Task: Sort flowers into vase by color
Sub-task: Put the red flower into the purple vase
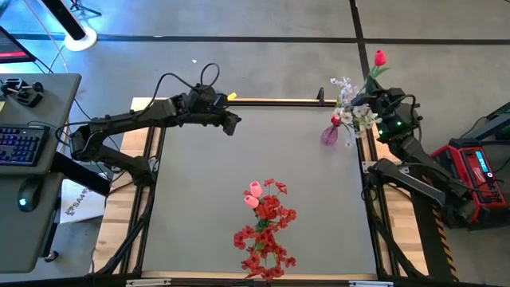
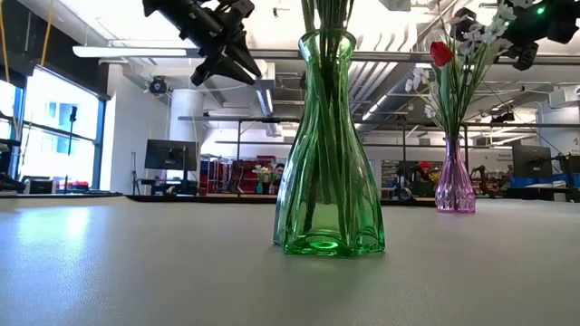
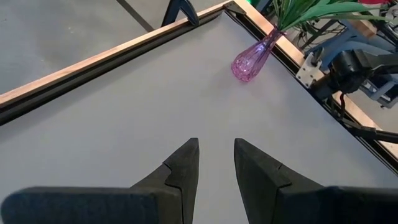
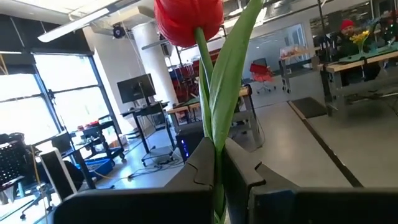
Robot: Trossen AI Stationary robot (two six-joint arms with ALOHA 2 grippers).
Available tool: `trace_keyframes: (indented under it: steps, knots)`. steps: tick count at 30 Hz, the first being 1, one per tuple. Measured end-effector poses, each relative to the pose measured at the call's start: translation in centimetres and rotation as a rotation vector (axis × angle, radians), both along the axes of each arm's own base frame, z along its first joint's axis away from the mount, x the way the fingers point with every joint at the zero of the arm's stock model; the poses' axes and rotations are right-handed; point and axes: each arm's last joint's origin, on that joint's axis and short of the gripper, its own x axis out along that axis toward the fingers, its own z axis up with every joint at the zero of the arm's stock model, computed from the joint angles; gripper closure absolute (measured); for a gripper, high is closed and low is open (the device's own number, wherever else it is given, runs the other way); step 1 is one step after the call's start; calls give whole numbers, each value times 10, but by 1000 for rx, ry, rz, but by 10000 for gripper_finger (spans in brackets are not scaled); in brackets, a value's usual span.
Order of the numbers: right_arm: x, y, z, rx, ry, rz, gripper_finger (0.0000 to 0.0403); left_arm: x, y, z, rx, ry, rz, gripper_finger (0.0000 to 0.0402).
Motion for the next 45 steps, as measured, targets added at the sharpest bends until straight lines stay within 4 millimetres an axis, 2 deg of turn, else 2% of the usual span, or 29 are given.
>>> trace_keyframes:
  steps: [6, 15, 28, 35, 45]
  knots:
    - [-4, 4, 10, -54, -17, -6, 403, 0, 0, 0, 0, 1, 0, 312]
    - [-13, 14, 15, -65, -107, -11, 403, 0, 0, 0, 0, 1, 0, 312]
    - [-15, 16, 3, 33, -51, -38, 403, 0, -1, 0, -25, -8, 5, 312]
    - [-18, 18, 12, -57, -55, -72, 403, 1, -1, 1, -27, -28, 12, 312]
    - [-17, 17, 11, -49, -67, -68, 403, 2, -1, 2, -38, -37, 20, 312]
